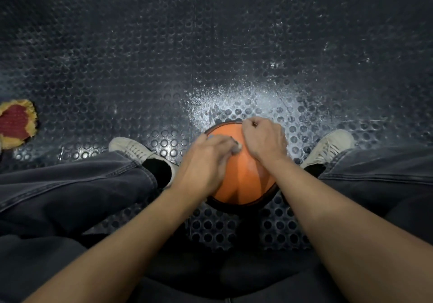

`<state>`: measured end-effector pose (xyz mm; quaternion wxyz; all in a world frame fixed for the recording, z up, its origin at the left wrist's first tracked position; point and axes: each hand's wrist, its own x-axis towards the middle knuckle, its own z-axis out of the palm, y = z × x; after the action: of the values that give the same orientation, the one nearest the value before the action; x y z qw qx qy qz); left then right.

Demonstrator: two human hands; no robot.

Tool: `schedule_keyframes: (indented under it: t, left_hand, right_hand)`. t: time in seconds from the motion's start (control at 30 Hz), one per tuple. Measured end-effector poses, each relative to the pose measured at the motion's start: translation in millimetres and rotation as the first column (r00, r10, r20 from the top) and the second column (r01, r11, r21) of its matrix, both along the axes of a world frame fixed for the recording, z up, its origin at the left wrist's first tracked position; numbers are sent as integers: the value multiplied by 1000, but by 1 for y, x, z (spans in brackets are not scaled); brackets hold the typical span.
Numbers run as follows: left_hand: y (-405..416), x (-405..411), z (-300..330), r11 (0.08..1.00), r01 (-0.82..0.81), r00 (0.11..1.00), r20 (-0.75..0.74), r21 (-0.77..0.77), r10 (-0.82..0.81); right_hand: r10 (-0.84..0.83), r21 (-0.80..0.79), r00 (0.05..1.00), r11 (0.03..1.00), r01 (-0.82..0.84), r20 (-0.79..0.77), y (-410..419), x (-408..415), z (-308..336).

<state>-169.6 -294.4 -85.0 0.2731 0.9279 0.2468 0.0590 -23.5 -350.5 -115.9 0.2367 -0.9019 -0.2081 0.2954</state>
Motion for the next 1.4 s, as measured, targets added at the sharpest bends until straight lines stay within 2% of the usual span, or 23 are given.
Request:
schedule_keyframes:
  t: [0.07,0.1,0.17,0.23,0.33,0.43,0.5,0.57,0.73,0.87,0.93,1.03,1.1,1.13,1.2,1.27,1.33,1.4]
  left_hand:
    - [18,23,-7,988,-155,987,-44,-18,154]
    - [29,37,-11,972,-232,967,-117,-43,226]
    - [43,50,-14,948,-308,932,-226,-85,283]
    - [39,37,-12,963,-246,958,-176,-109,224]
    - [8,-10,-2,994,-94,995,11,-47,95]
    - [8,-15,-4,999,54,998,-17,4,-54]
    - [23,10,-12,999,-31,998,-61,-33,29]
    - [28,16,-17,988,-106,993,-59,-109,100]
    - [-6,-39,-9,996,-7,1000,26,-84,9]
    - [19,-5,-28,974,-206,978,-48,-97,202]
    - [12,-8,-24,981,-164,986,-38,-101,161]
    - [-17,-35,-5,997,-6,999,41,-72,8]
    - [-11,-31,-8,998,-25,999,30,-58,27]
    - [-1,-20,-12,994,-89,996,18,-69,90]
    - [13,-4,-20,968,-223,975,-24,-116,222]
    - [15,-4,-22,963,-250,968,-15,-105,250]
    - [5,-22,-14,995,-92,995,46,-35,94]
    - [-11,-39,-5,986,159,985,64,43,-161]
  right_hand:
    - [32,6,1000,999,-32,0,3,-11,0]
    - [30,17,1000,999,-30,3,4,-17,1]
    - [2,35,1000,999,-3,23,6,-26,0]
    - [13,40,999,999,-15,42,7,-25,-2]
    - [117,85,993,990,-115,-19,7,-6,-4]
    - [265,73,962,963,-259,-72,4,6,1]
    - [253,23,968,967,-253,1,1,7,2]
    - [166,-42,984,986,-164,57,-3,5,2]
    - [177,-40,984,984,-176,14,-2,-6,0]
    - [219,-37,975,975,-218,38,2,-17,1]
    - [200,-29,978,980,-199,55,0,-16,1]
    - [178,-11,983,984,-178,40,-3,-9,4]
    - [83,25,991,996,-86,102,-10,-10,5]
    - [-30,56,992,998,24,122,-16,-12,4]
    - [-286,57,957,957,284,43,-30,-25,2]
    - [-399,25,915,916,401,-62,-38,-39,-4]
    - [-428,64,898,898,435,-107,-37,-44,-6]
    - [-428,97,897,893,439,-112,-37,-39,-8]
